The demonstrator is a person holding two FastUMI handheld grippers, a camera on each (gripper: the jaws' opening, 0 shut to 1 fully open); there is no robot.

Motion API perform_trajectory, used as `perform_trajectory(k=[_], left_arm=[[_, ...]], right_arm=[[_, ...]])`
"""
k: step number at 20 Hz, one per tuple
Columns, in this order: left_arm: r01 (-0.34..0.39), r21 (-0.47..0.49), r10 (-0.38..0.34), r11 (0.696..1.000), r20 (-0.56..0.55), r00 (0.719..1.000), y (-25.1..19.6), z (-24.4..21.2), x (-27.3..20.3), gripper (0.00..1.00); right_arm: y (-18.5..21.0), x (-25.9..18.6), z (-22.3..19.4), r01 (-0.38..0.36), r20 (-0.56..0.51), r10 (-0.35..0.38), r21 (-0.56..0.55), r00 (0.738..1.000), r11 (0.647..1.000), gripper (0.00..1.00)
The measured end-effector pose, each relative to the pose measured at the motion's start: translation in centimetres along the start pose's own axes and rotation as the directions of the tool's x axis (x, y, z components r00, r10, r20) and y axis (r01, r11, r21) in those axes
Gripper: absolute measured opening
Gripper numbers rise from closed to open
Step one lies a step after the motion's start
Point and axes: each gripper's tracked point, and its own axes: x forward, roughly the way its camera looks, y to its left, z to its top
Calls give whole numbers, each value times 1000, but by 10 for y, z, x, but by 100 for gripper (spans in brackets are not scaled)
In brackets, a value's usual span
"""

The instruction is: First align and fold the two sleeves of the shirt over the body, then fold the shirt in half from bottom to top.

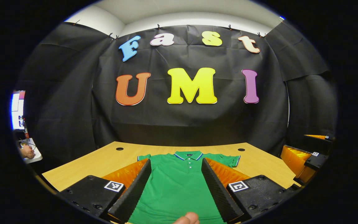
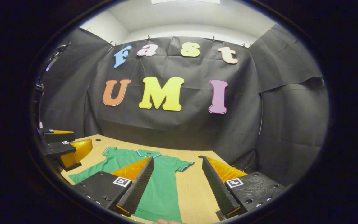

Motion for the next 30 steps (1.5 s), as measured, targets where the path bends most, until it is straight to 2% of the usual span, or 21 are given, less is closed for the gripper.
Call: perform_trajectory(k=[6, 8, 11, 12, 17, 20, 25, 27, 30], left_arm=[[5, -8, -5, 1000, -27, 1000, -1, -9, 6, 100], [1, -5, -1, 1000, -26, 1000, 0, -11, 8, 100], [2, 0, -2, 1000, -33, 999, -1, -14, 11, 100], [1, -3, -2, 1000, -36, 999, -1, -15, 13, 100], [0, -7, 0, 1000, -44, 999, 0, -21, 19, 100], [-11, 18, 12, 1000, -31, 999, 1, -23, 24, 100], [-17, 17, 18, 1000, -63, 998, 3, -38, 38, 100], [-26, 15, 27, 1000, -71, 997, 5, -42, 41, 100], [-36, 15, 37, 999, -83, 996, 9, -47, 46, 100]], right_arm=[[1, 5, -9, -4, -24, 4, -3, 1000, 1000, 97], [0, 10, -10, -3, -25, 2, -4, 1000, 1000, 95], [-8, 28, -8, 12, -23, -12, -4, 1000, 1000, 97], [-11, 39, -8, 16, -26, -16, -3, 1000, 1000, 95], [-38, 123, -6, 76, -36, -76, -9, 996, 997, 96], [-53, 192, -37, 105, -108, -104, 2, 989, 994, 96], [-55, 289, -121, 142, -328, -121, 40, 937, 989, 94], [-51, 315, -150, 149, -393, -118, 51, 912, 987, 95], [-40, 346, -179, 161, -478, -83, 125, 874, 979, 97]])
